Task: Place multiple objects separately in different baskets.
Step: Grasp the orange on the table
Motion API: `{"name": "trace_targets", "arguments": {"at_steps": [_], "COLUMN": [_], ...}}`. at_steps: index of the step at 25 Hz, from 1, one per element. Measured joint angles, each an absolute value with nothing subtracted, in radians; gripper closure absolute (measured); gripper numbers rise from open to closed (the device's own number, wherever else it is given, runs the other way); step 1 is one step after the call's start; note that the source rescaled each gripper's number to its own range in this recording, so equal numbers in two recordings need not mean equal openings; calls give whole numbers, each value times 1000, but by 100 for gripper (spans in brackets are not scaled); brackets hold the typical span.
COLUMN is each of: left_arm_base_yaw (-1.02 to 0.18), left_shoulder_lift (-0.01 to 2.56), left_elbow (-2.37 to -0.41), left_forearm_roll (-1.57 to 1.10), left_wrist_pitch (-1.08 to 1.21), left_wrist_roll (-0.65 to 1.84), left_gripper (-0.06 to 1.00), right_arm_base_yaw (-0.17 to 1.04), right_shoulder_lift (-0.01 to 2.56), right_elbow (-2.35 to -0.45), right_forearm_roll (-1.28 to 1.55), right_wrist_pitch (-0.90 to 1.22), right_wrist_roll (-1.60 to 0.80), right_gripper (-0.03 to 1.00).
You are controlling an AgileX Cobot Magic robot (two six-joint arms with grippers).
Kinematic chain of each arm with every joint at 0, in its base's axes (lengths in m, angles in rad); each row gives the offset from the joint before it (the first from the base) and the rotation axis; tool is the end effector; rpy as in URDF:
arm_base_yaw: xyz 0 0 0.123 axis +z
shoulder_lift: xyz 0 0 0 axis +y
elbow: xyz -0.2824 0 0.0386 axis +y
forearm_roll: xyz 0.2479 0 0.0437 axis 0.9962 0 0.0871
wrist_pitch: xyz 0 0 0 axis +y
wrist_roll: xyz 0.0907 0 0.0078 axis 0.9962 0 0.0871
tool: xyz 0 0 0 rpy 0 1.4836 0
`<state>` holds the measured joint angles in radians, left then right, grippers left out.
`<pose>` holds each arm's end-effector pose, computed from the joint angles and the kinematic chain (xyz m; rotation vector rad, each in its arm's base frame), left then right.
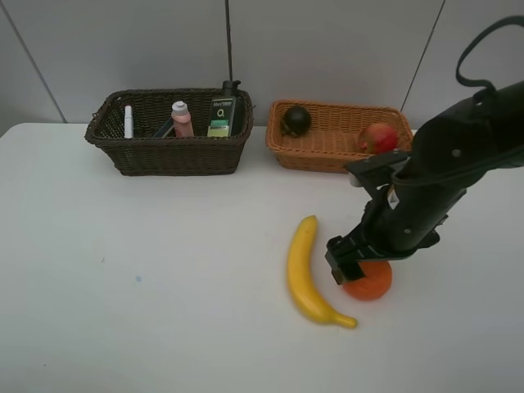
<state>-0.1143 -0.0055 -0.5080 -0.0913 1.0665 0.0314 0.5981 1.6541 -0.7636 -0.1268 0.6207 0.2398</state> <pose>-0.0078 -0.0064 0.2792 0.1535 2.0312 -0.1611 0.2231 0.1439 0.1462 -0.6725 2.8976 -0.0216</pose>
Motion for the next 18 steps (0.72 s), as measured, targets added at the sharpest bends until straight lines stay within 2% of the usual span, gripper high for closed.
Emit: {"name": "trace_targets", "arguments": {"at_steps": [18], "left_arm_base_yaw": [-114], "left_shoulder_lift": [-5], "left_elbow": [-508], "left_forearm_roll": [-91], "left_wrist_pitch": [1067], "left_wrist_roll": [31], "left_gripper": [-1], "right_arm_base_yaw": [598], "right_shoulder_lift": [1822], "right_elbow": [-755], "right_forearm_roll": [-152], "right_wrist_pitch": [500], "right_wrist_roll": [240], "right_gripper": [-3]}}
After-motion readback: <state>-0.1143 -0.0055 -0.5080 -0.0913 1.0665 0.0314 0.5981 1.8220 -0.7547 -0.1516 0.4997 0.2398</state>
